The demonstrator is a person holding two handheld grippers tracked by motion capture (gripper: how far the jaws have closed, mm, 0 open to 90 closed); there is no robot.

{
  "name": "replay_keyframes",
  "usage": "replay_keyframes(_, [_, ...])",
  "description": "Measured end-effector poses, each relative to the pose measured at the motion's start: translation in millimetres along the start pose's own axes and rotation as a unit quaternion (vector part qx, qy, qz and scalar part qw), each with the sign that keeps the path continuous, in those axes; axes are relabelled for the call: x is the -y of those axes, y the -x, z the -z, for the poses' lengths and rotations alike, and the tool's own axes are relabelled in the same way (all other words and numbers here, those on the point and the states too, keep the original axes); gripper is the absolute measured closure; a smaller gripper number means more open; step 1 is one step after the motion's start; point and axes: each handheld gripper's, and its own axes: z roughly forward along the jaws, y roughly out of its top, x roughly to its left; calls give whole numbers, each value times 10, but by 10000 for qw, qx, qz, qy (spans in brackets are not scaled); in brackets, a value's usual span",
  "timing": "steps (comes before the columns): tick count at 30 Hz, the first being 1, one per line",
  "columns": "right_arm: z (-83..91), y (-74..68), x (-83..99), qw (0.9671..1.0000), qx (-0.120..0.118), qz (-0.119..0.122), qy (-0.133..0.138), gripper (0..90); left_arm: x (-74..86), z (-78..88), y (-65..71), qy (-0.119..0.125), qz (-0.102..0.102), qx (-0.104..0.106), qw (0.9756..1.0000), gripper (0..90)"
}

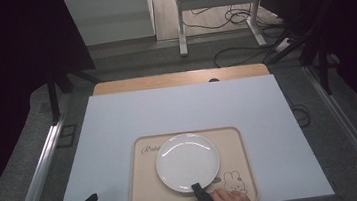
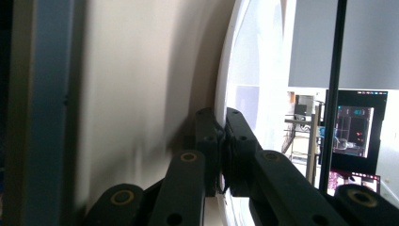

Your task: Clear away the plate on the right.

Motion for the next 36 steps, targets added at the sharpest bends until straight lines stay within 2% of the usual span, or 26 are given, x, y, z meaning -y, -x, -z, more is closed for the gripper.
replay_keyframes(2, [-9, 9, 0, 10000, -83, 32, -2, 846, 0, 0, 0, 2, 0, 0, 10000, 30])
replay_keyframes(5, [-9, 7, 11, 9998, -146, -104, -2, 840, -1, -1, 1, -1, -1, -1, 10000, 30])
replay_keyframes(9, [-9, 16, 16, 9998, -177, -126, -3, 835, -1, -1, 0, -2, -12, 2, 10000, 30])
replay_keyframes(19, [-5, 89, 43, 9990, -210, -397, 60, 723, 0, 2, 0, 5, 13, -5, 10000, 30])
replay_keyframes(29, [30, 144, 60, 9983, -300, -496, 53, 619, 2, 6, -2, 15, 21, -8, 10000, 30])
replay_keyframes(36, [84, 170, 75, 9982, -299, -510, 42, 592, 3, 8, -5, 20, 12, -4, 10000, 30])
